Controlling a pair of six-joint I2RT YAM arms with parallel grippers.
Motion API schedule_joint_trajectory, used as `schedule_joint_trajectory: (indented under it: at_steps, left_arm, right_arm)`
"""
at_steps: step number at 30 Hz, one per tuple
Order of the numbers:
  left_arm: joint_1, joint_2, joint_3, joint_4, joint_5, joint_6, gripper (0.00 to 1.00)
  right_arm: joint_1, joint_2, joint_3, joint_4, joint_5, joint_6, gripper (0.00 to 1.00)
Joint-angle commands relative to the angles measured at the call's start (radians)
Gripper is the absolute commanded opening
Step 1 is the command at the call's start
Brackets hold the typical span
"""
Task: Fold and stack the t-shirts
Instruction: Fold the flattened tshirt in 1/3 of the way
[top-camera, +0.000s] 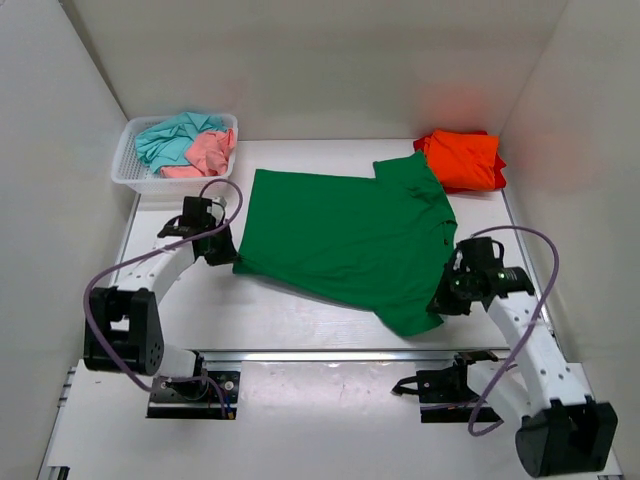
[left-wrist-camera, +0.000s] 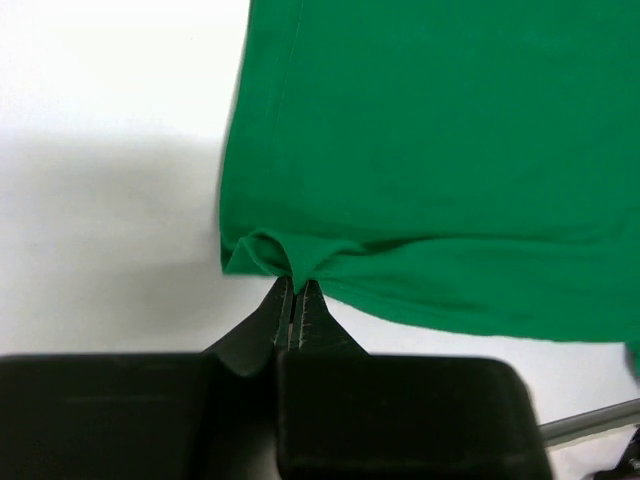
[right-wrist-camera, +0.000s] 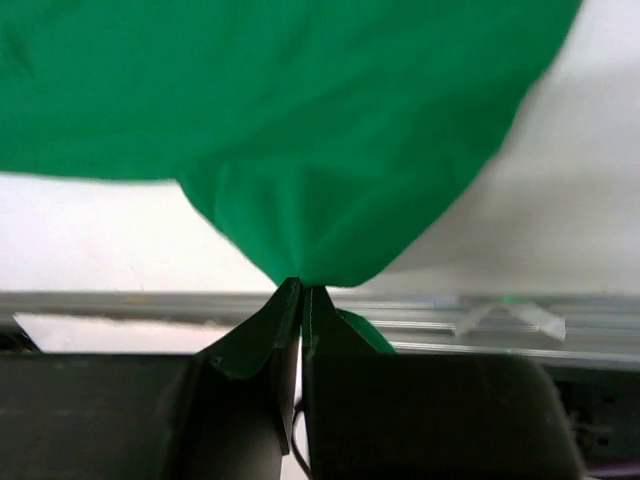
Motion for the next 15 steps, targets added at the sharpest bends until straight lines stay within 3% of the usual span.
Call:
schedule_joint_trajectory:
  at_steps: [1, 8, 15]
  left_arm:
    - [0.009, 0.055, 0.107, 0.055, 0.025, 0.005, 0.0]
    - [0.009, 0.23, 0.265, 0.012, 0.035, 0.068, 0.0]
    - [0.001, 0.323, 0.325, -0.013, 0.089, 0.095, 0.0]
  right_arm:
    - [-0.033, 0.116, 0.096, 0.149, -0.012, -0.023, 0.0]
    - [-0.124, 0.306, 0.24, 0.204, -0.024, -0.12, 0.0]
    - [-0.141, 0.449, 0.328, 0.267, -0.046, -0.148, 0.01]
